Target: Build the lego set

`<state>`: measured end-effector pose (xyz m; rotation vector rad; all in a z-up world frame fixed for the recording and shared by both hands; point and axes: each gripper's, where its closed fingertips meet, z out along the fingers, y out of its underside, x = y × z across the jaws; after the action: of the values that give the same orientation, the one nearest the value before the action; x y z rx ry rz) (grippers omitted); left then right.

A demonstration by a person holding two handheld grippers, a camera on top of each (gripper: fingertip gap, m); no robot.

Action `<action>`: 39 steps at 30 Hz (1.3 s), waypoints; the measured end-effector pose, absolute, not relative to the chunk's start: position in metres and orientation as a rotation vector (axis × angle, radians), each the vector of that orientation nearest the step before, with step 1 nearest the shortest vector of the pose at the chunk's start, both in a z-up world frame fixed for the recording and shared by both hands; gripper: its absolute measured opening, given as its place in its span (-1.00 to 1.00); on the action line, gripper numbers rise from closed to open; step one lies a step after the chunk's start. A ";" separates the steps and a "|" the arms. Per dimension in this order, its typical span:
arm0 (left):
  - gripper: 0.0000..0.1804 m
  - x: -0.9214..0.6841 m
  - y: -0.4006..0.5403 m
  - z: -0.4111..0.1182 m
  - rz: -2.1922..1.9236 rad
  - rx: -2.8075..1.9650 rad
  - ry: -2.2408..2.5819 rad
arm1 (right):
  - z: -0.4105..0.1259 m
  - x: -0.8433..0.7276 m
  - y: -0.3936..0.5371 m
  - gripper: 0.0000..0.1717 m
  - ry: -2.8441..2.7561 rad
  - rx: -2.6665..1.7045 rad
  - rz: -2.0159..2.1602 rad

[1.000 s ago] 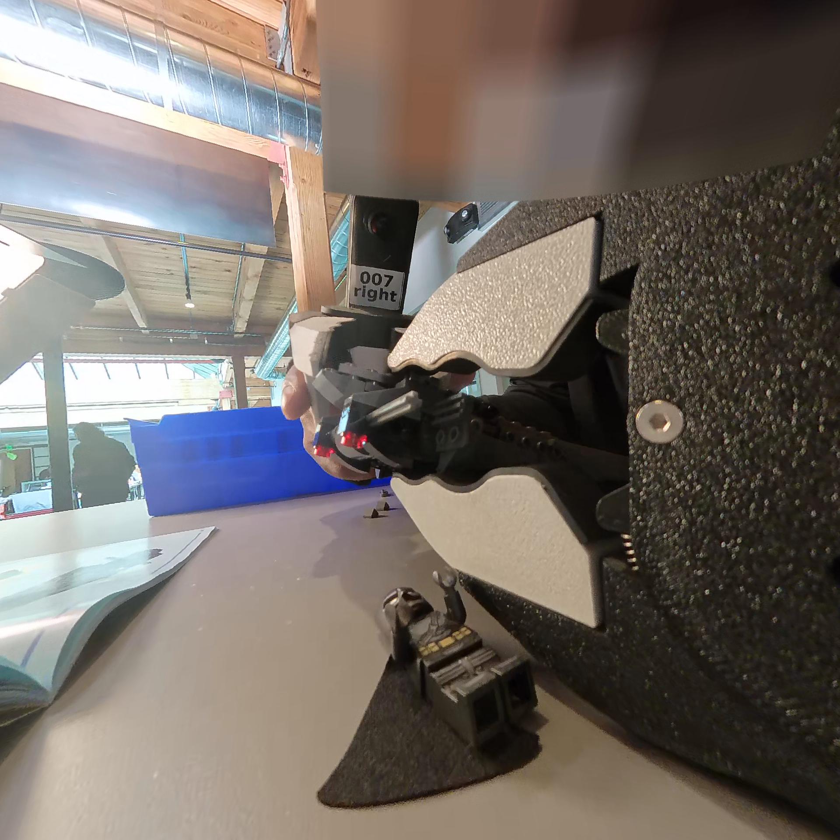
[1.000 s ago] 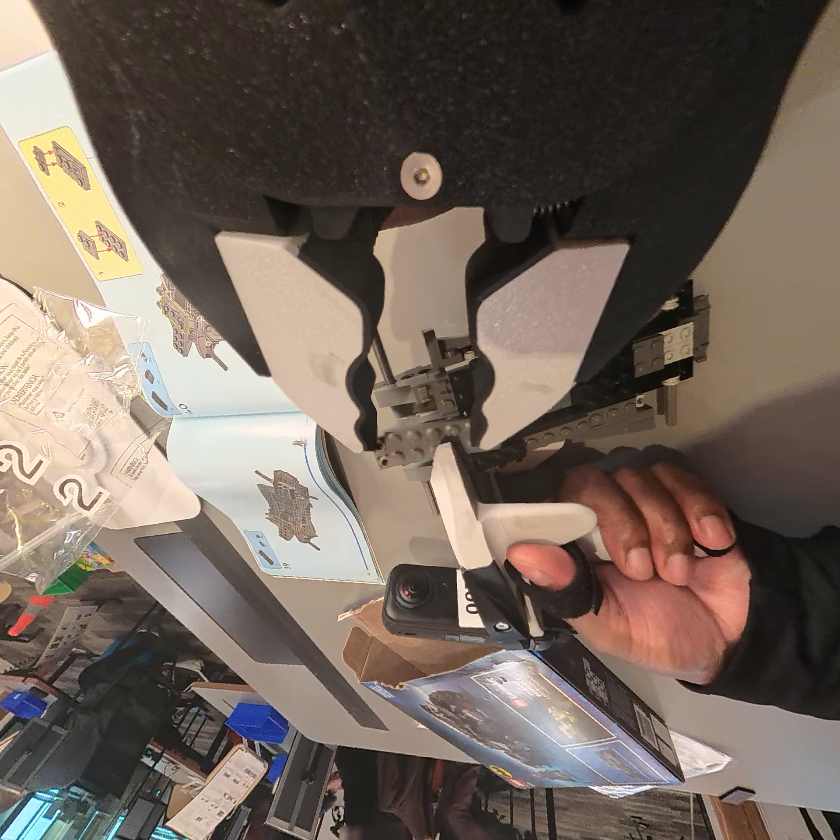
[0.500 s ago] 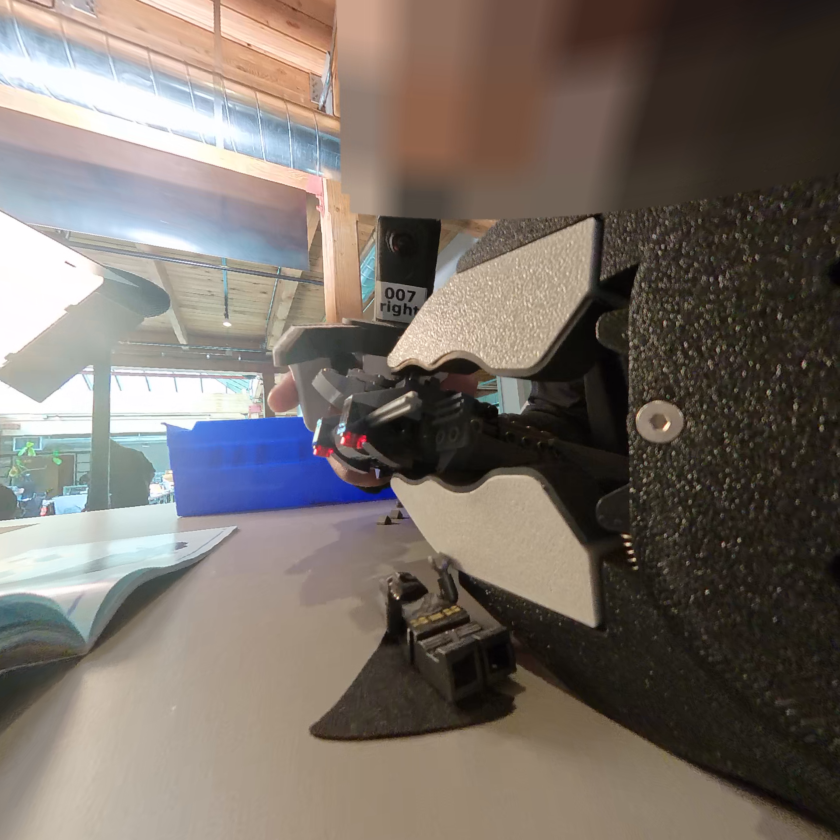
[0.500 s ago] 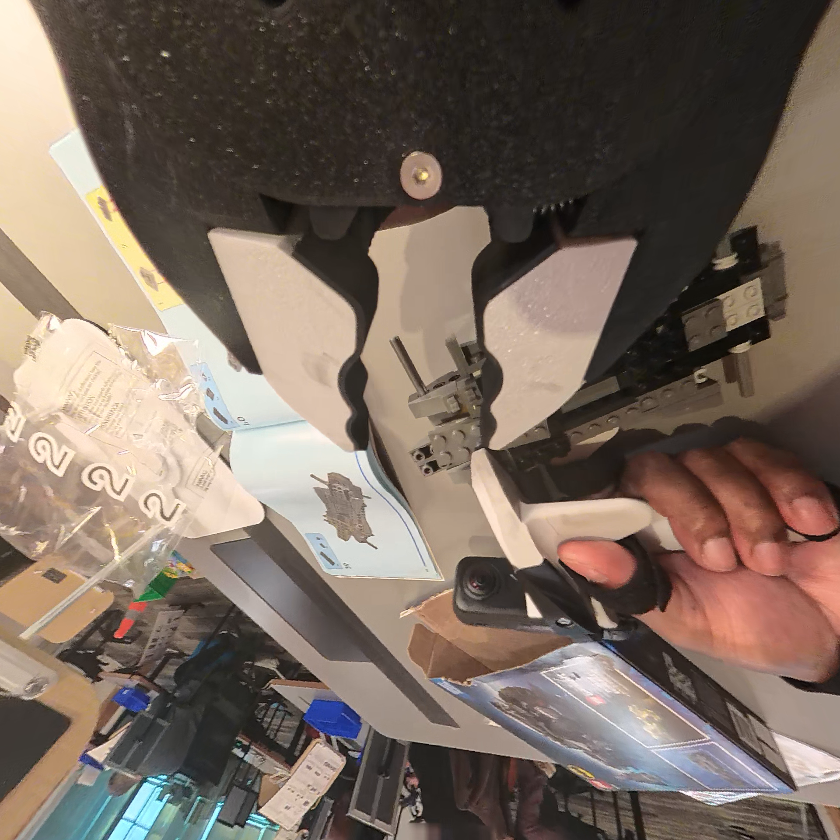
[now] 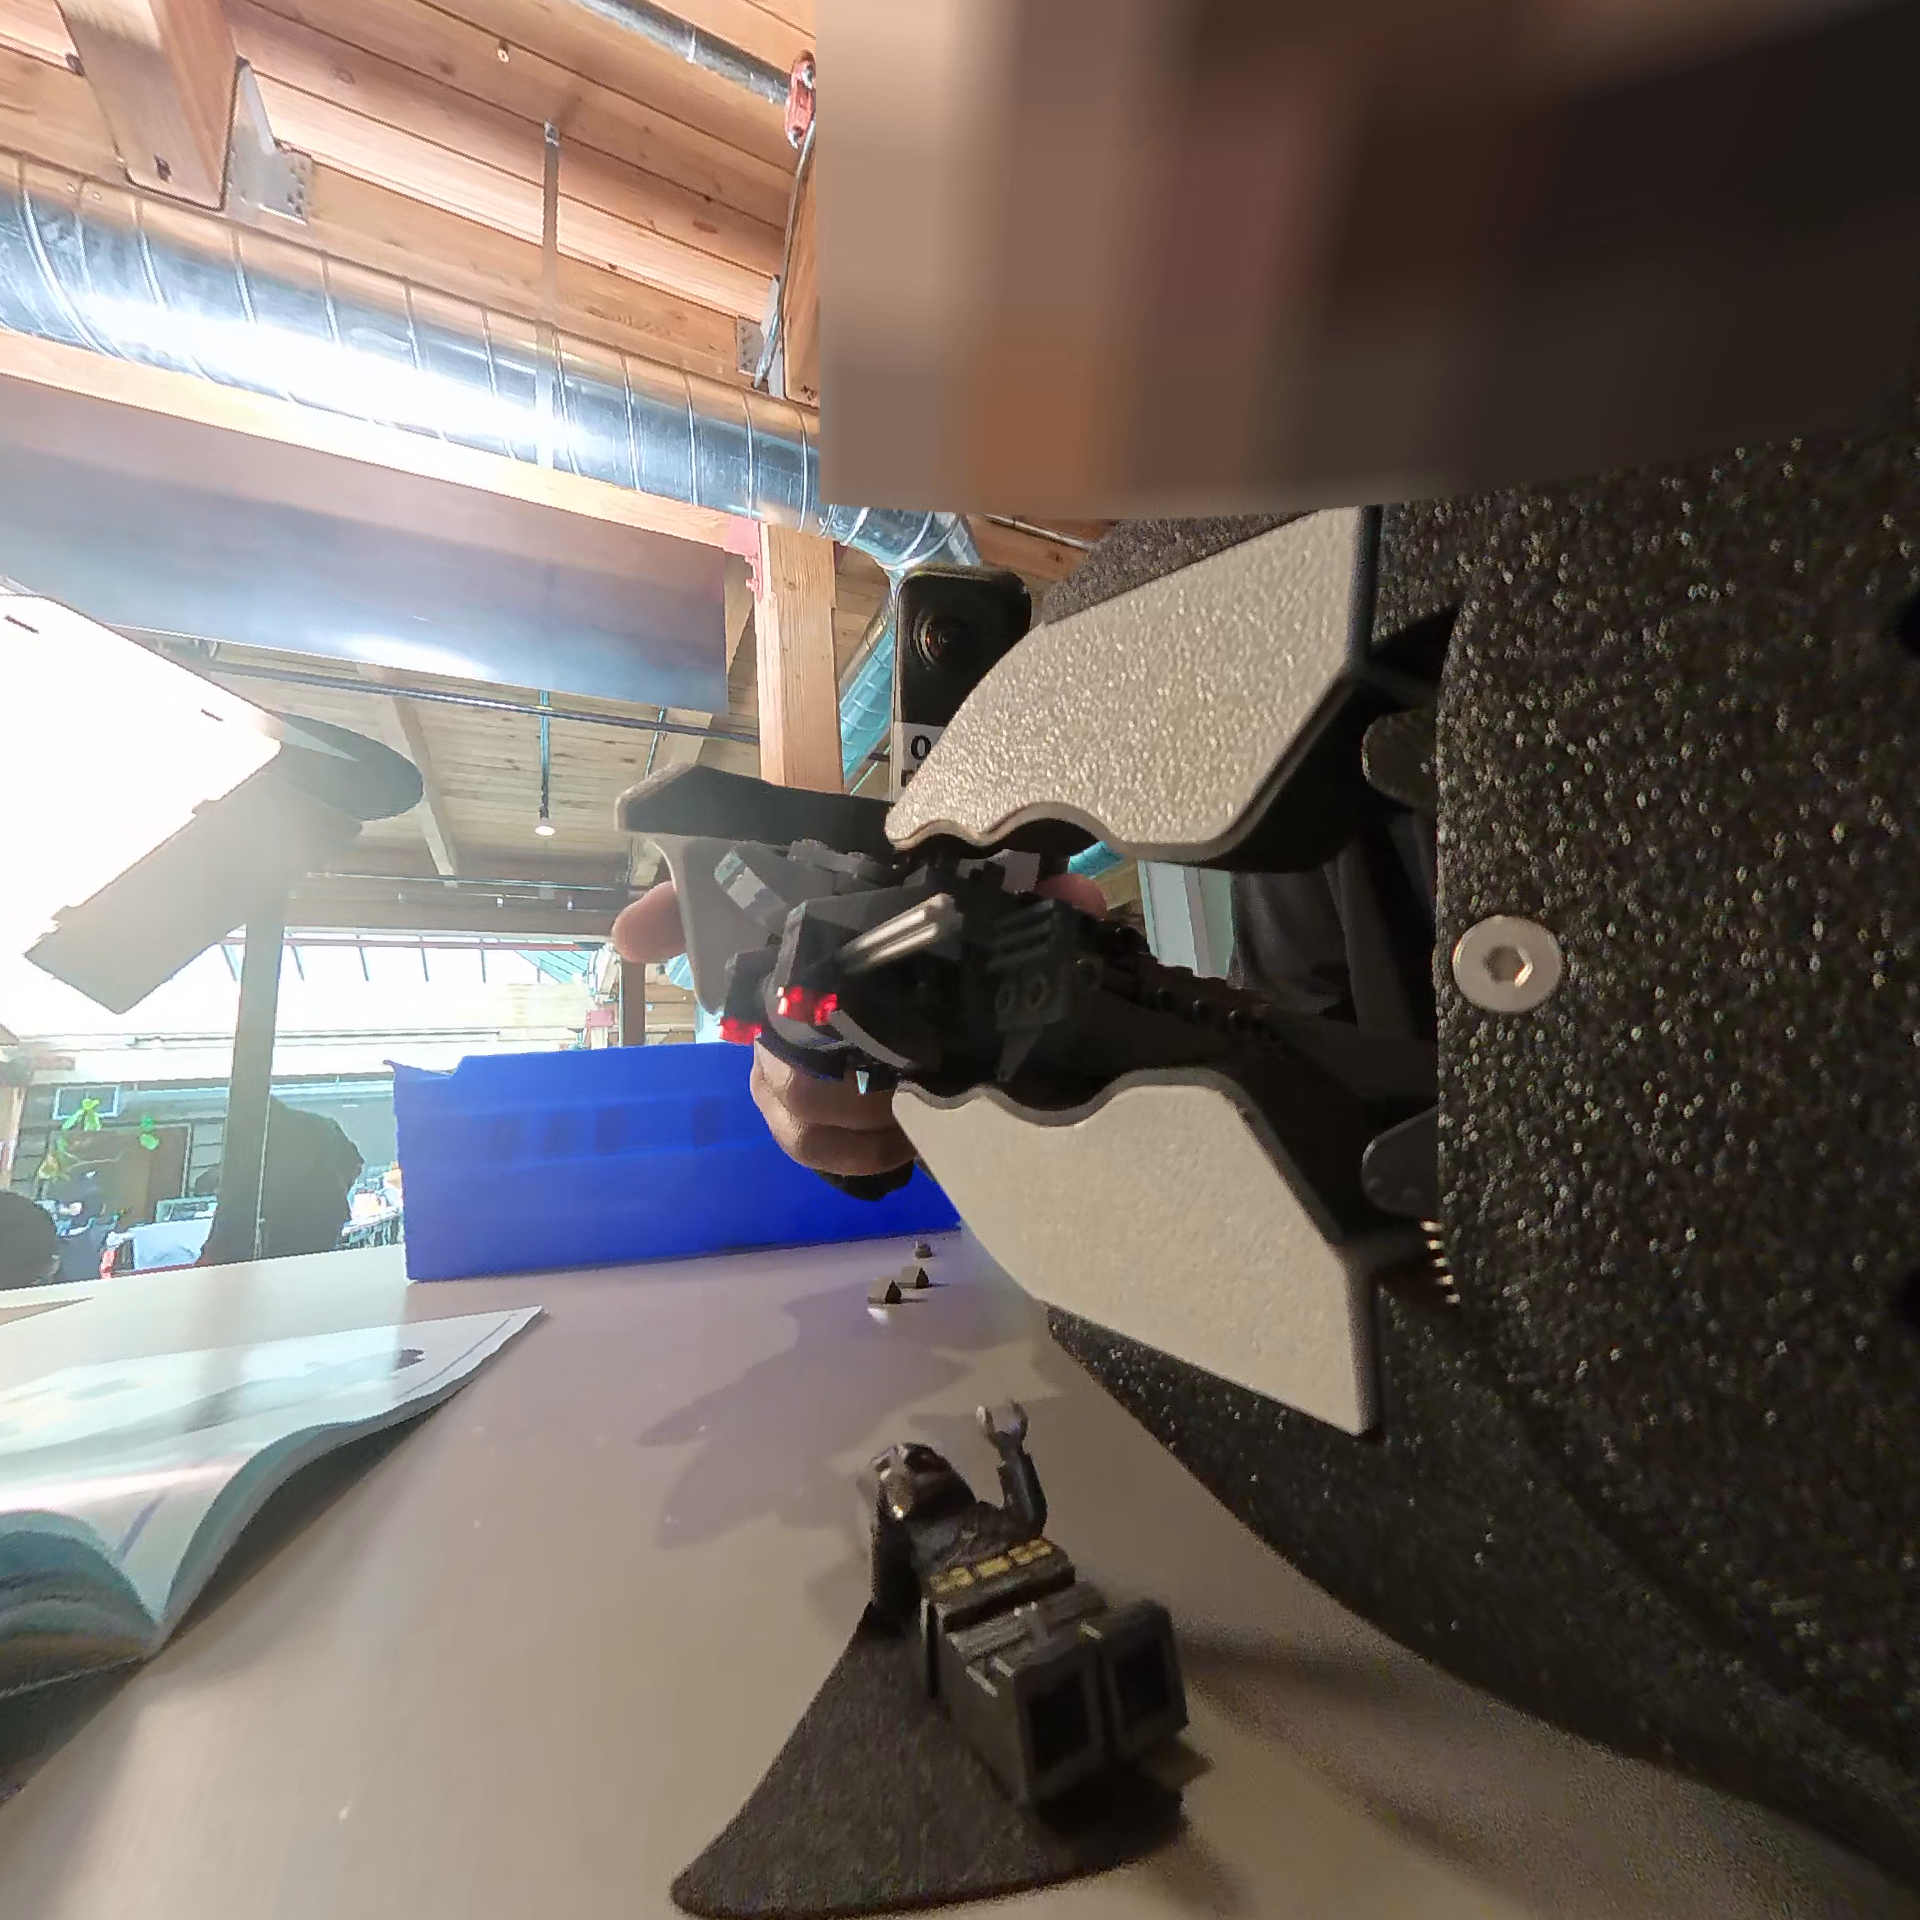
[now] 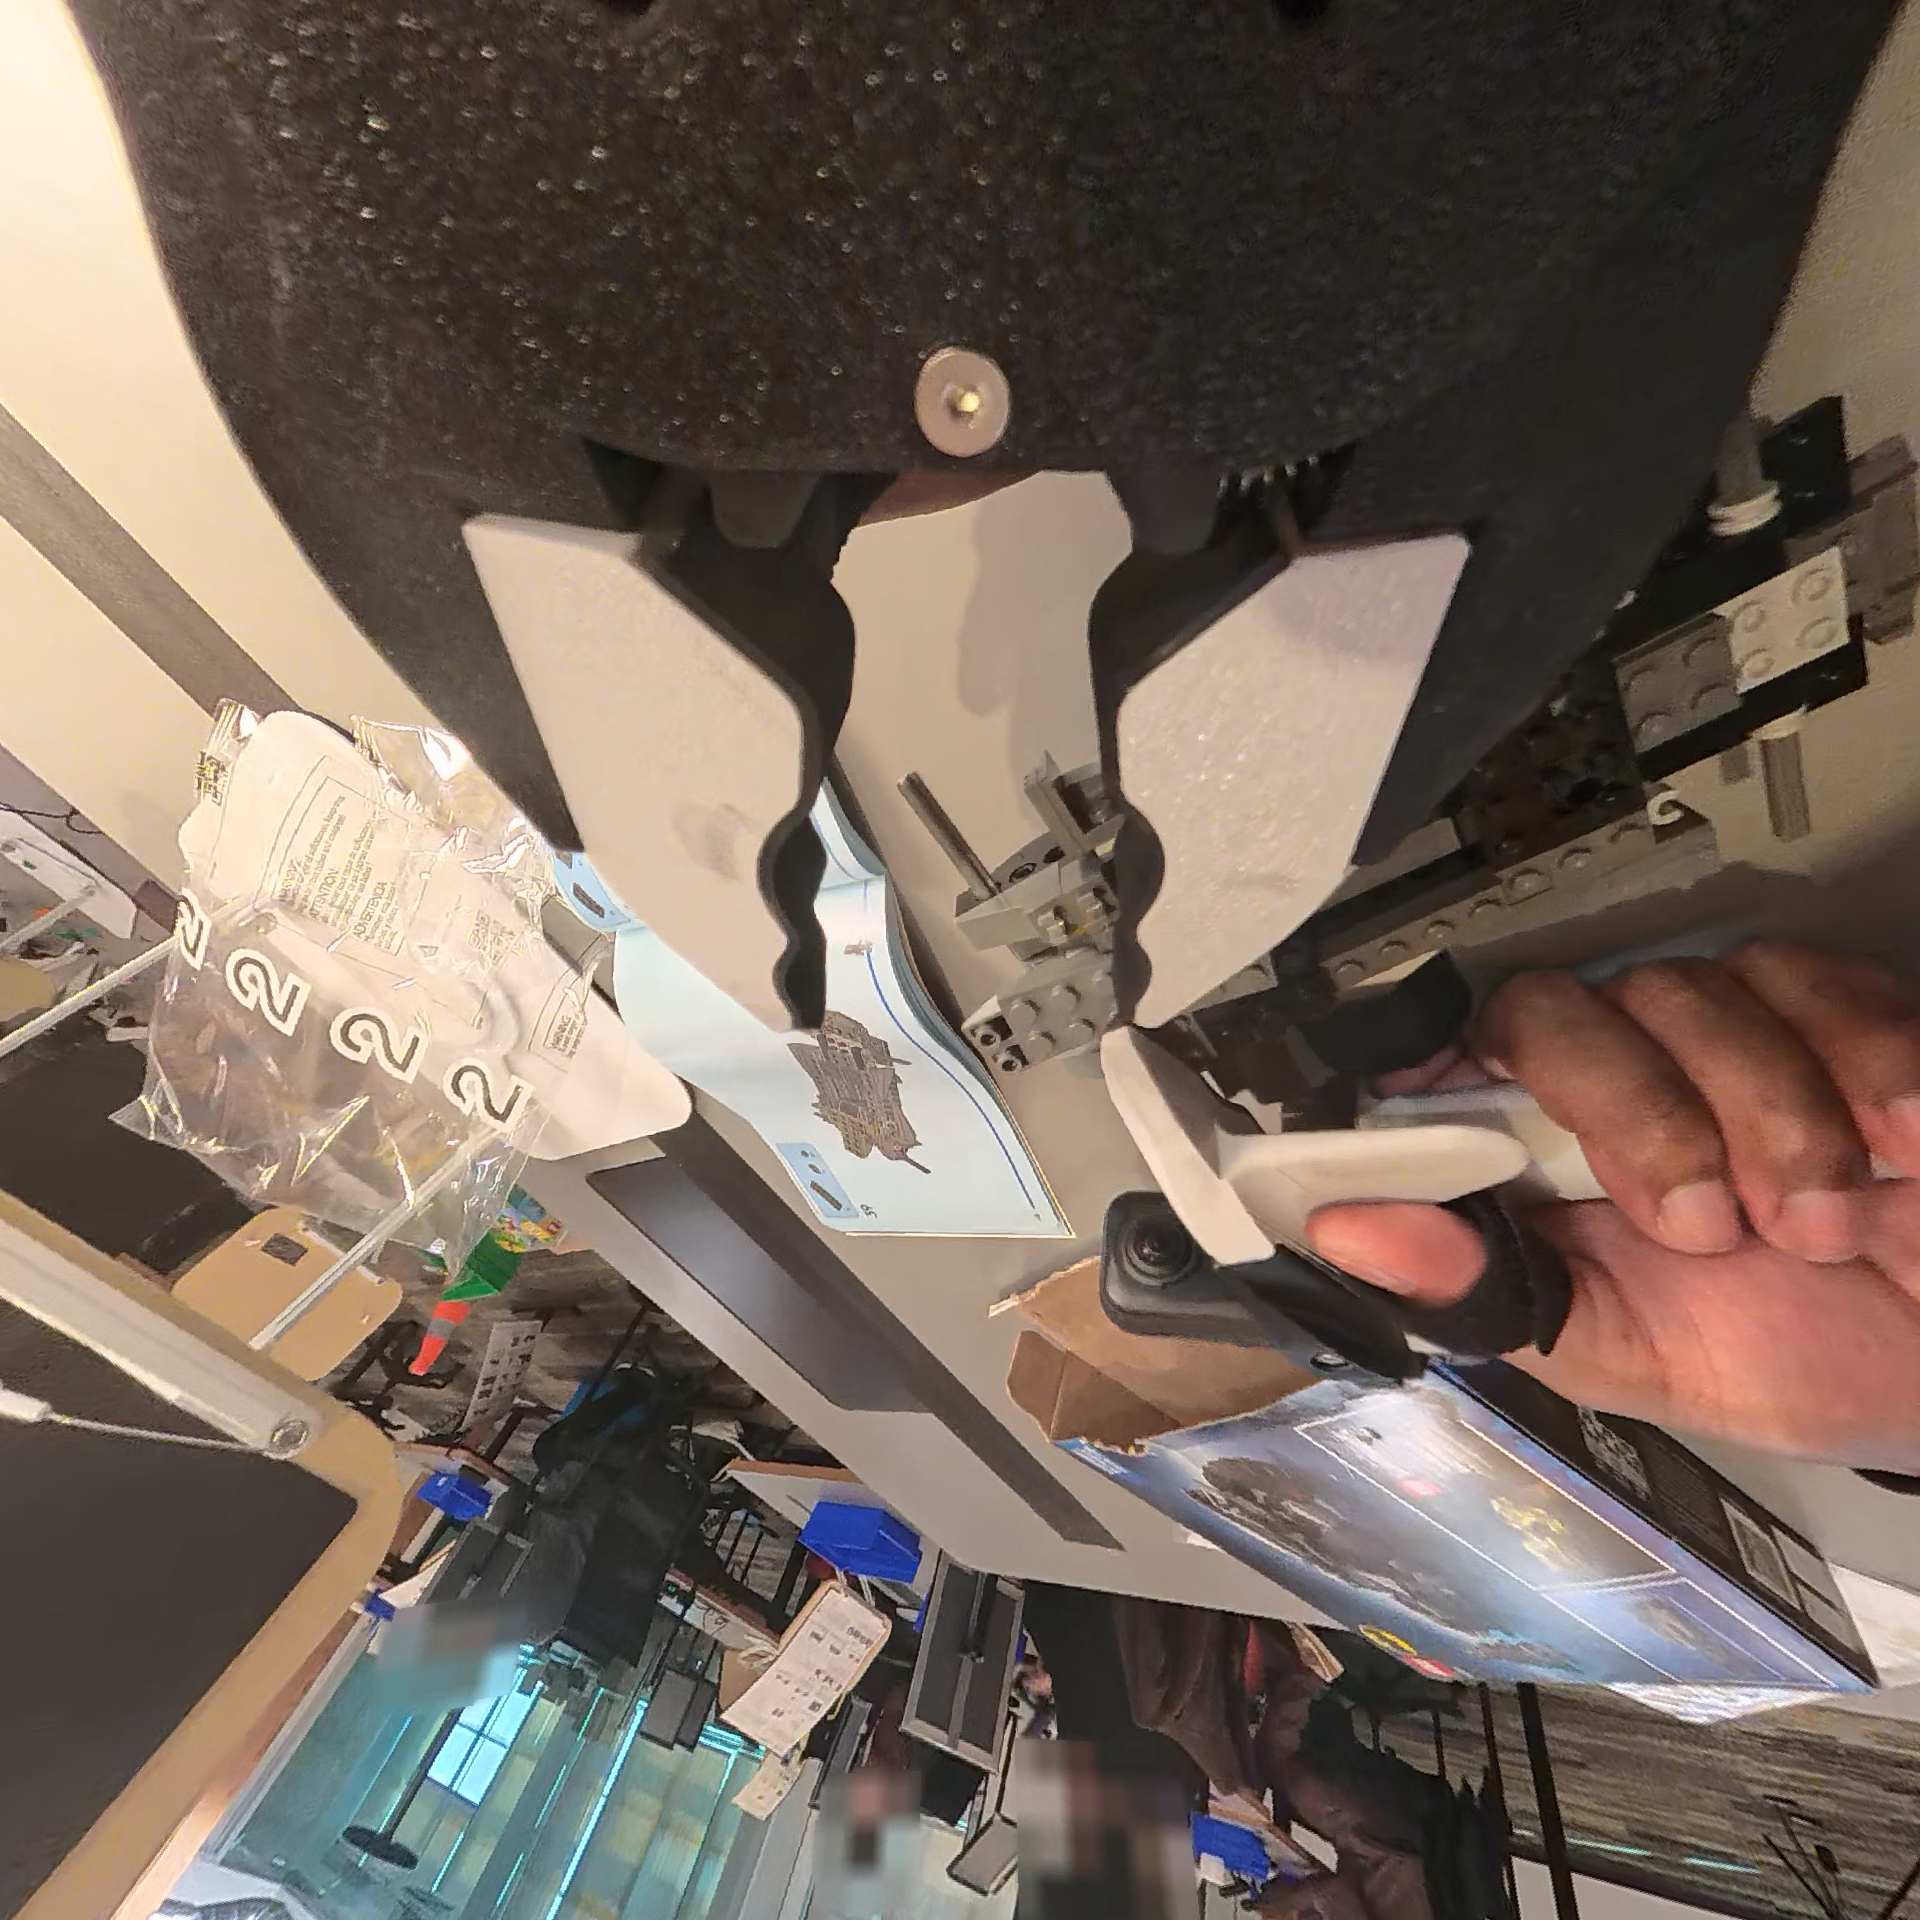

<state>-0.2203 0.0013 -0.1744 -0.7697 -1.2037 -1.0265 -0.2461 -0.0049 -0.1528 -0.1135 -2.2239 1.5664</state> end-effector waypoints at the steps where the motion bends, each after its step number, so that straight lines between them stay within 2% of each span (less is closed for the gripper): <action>1: -0.57 -0.221 0.001 -0.173 -1.037 -0.751 -1.204 | -0.151 -0.247 -0.004 -0.39 -2.218 -0.121 1.577; 6: -0.57 -0.222 0.001 -0.169 -1.063 -0.693 -1.207 | -0.140 -0.248 0.000 -0.39 -2.182 -0.164 1.646; 11: -0.57 -0.223 -0.001 -0.166 -1.040 -0.686 -1.207 | -0.133 -0.225 -0.002 -0.38 -2.224 -0.012 1.731; 17: -0.56 -0.225 0.002 -0.174 -1.023 -0.702 -1.228 | -0.150 -0.205 -0.008 -0.46 -2.305 0.192 1.612; 24: -0.56 -0.222 0.005 -0.173 -1.029 -0.737 -1.215 | -0.165 -0.213 -0.007 -0.62 -2.342 0.168 1.508; 39: -0.56 -0.218 0.009 -0.176 -1.030 -0.792 -1.216 | -0.166 -0.216 -0.005 -0.65 -2.358 0.141 1.545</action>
<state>-0.2180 0.0092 -0.1759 -0.7919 -1.2155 -1.0295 -0.2161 -0.0045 -0.1659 0.1414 -2.3585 1.5446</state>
